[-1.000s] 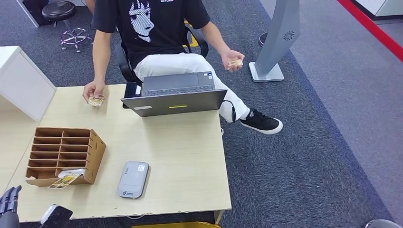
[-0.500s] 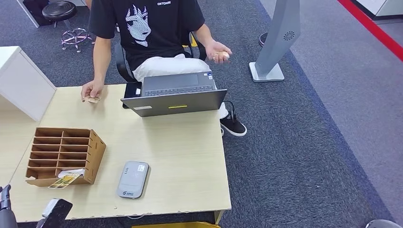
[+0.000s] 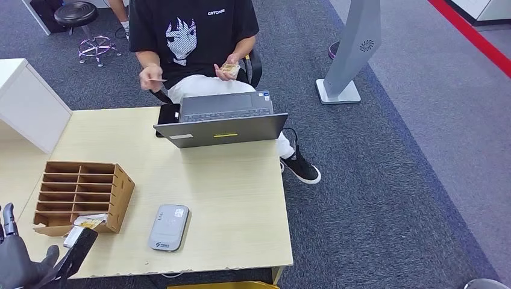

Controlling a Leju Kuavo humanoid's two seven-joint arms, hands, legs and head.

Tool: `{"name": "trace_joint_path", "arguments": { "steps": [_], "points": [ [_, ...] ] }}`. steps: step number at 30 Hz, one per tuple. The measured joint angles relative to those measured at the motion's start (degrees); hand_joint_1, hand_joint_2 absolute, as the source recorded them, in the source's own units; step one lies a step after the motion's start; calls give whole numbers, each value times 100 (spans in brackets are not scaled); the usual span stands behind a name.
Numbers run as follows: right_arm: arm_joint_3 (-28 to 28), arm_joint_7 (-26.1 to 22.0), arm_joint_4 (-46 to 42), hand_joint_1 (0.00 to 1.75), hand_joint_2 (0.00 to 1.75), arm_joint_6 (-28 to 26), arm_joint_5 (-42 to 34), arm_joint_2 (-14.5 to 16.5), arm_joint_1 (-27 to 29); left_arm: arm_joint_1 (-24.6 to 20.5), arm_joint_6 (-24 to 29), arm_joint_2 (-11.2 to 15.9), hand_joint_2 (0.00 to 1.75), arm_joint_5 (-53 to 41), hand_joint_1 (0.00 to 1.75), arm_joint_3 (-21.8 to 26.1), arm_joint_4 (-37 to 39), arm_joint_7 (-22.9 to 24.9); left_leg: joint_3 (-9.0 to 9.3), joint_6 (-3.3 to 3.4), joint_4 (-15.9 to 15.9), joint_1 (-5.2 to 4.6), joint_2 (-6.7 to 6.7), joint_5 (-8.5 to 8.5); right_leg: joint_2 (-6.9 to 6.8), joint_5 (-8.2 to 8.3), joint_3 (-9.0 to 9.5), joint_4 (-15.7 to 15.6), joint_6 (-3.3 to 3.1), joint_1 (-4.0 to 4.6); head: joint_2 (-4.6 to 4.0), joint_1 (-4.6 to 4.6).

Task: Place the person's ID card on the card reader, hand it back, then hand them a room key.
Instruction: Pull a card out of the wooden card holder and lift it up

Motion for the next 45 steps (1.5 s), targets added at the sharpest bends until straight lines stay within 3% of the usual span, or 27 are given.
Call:
{"name": "trace_joint_path", "arguments": {
  "steps": [10, 22, 27, 33, 41, 45],
  "points": [
    [-163, -158, 51, 0, 175, 74, 73, 0, -26, -614, 54, 165, 175, 51, 0, -308, 750, -135, -1, 0, 0, 1, 0, 0, 1, 0, 0, 0, 0, 0, 1, -1],
    [-293, -256, 109, 0, 175, 74, 75, 2, -28, -811, 166, 292, 175, 183, 0, -444, 905, -201, 0, 0, 0, 0, 1, 0, 2, 0, 0, 0, 0, 0, 1, -1],
    [-354, -273, 102, 0, 175, 74, 77, 10, -22, -998, 732, 308, 175, 208, 0, -473, 774, -396, 0, 2, 1, 0, 0, 2, 1, 1, 0, 0, 0, 1, 0, 0],
    [-359, -309, 91, 0, 175, 74, 73, 13, -22, -1549, 1619, 292, 175, 353, 0, -485, 320, -874, 0, 3, 1, 0, 1, 3, 0, 4, 1, 1, -3, 0, 0, 0],
    [-361, -366, 118, 0, 175, 74, 114, 13, -28, -1854, 1731, 208, 175, 1010, 0, -748, 102, -1475, -1, 3, 2, 0, -4, 3, -2, 3, 1, 1, -3, 0, 1, 0],
    [-361, -411, 189, 0, 175, 74, 182, 12, -44, -1892, 1643, 151, 175, 1118, 0, -994, 105, -1445, -1, 3, 2, 0, 0, 2, 0, 4, 1, 1, -3, 0, 1, 0]
  ]
}}
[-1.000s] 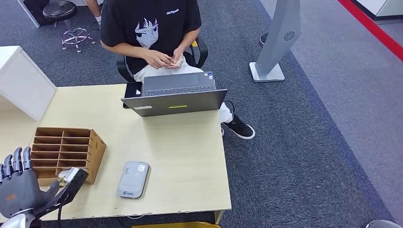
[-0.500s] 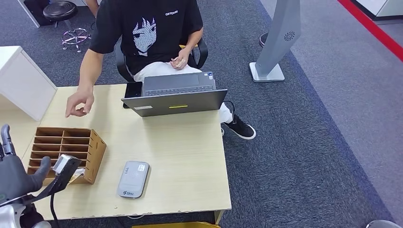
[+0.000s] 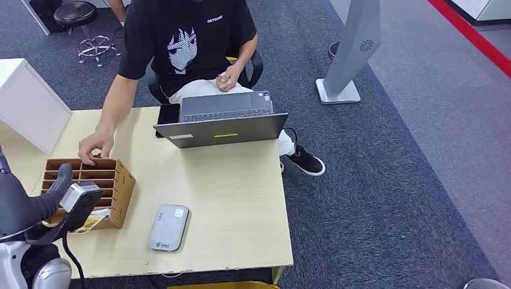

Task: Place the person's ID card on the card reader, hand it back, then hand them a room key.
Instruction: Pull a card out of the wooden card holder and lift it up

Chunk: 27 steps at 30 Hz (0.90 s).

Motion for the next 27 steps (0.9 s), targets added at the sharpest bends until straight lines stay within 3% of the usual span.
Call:
{"name": "trace_joint_path", "arguments": {
  "steps": [7, 14, 27],
  "points": [
    [-11, -38, 331, 0, 175, 0, 13, -35, -116, 61, -11, -52, 175, 82, 0, -72, 71, 152, 0, 0, 0, 1, 0, 0, 1, 0, 0, 0, 0, 1, -1, -1],
    [-62, -40, 671, 0, 175, 0, 13, -72, -270, 407, -21, -51, 175, 160, 0, -69, 137, 274, -1, 0, 0, 1, 1, 0, 3, -1, 0, 0, 0, 1, -1, 0],
    [-91, 99, 541, 0, 175, 0, 22, -53, -272, 762, -135, -48, 175, 172, 0, 65, 154, 396, -2, 0, 0, 0, 0, 0, 1, -1, 0, 0, 0, 0, 0, 0]
  ]
}}
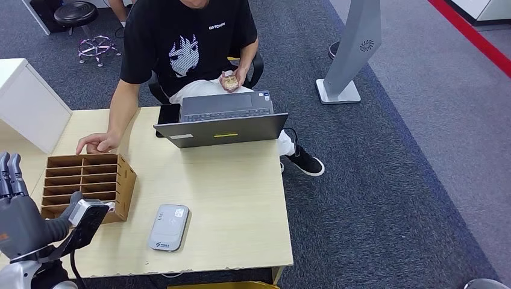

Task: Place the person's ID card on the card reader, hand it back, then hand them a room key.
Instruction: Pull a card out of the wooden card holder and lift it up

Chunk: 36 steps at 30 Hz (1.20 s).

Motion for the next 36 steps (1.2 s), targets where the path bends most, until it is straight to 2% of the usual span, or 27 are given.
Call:
{"name": "trace_joint_path", "arguments": {
  "steps": [8, 18, 36],
  "points": [
    [-62, 106, -315, 0, 175, 0, 101, 34, 30, 283, -217, -4, 175, 223, 0, 135, 115, 17, 0, 0, 0, 0, 1, 0, 1, -1, -1, 0, 0, 1, -1, 1],
    [-80, 69, -311, 0, 175, 0, 189, 34, 29, 503, -262, -94, 175, 1132, 0, 176, 605, -576, 0, 0, 0, 0, 0, 0, 1, -1, -1, 0, 0, 0, -1, 0],
    [-80, 2, -227, 0, 175, 0, 178, 26, 26, 548, -365, -274, 175, 1595, 0, 174, 1121, -767, 0, 0, 0, 0, 0, 0, 0, -1, -1, 0, 0, 1, 0, -1]
  ]
}}
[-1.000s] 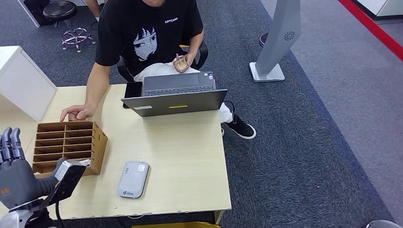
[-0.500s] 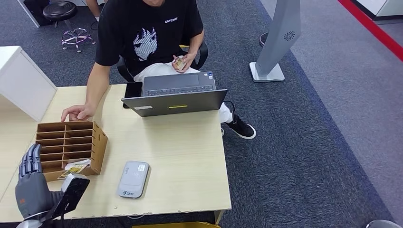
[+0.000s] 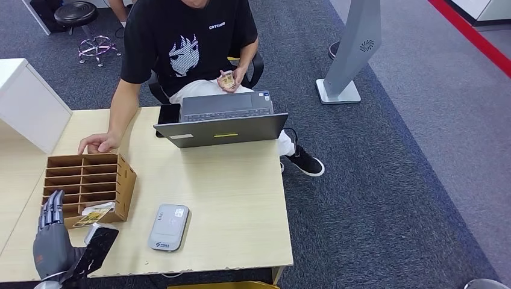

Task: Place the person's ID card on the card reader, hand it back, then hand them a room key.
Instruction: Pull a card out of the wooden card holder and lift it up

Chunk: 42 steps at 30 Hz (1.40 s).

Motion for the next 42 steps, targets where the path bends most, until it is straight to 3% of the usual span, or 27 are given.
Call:
{"name": "trace_joint_path", "arguments": {
  "steps": [10, 21, 42],
  "points": [
    [0, 72, -23, 0, 175, 0, -70, 0, 2, 47, -335, 7, 175, -971, 0, 0, 57, 943, 0, 0, 0, 0, 0, 0, 0, 0, 0, 0, 0, 0, 0, 1],
    [-4, 92, -242, 0, 175, 0, -107, 14, 23, 224, -475, 22, 175, -1279, 0, 0, 35, 1140, 1, 0, 0, -1, 0, 0, 1, 0, -1, -1, 0, 0, -1, 2],
    [-9, 110, -369, 0, 175, 0, -171, 20, 31, -40, -473, 208, 175, -1592, 0, 0, 69, 1266, 2, 0, 0, -1, 2, 0, 2, 1, -2, 0, 0, 0, -1, 1]
  ]
}}
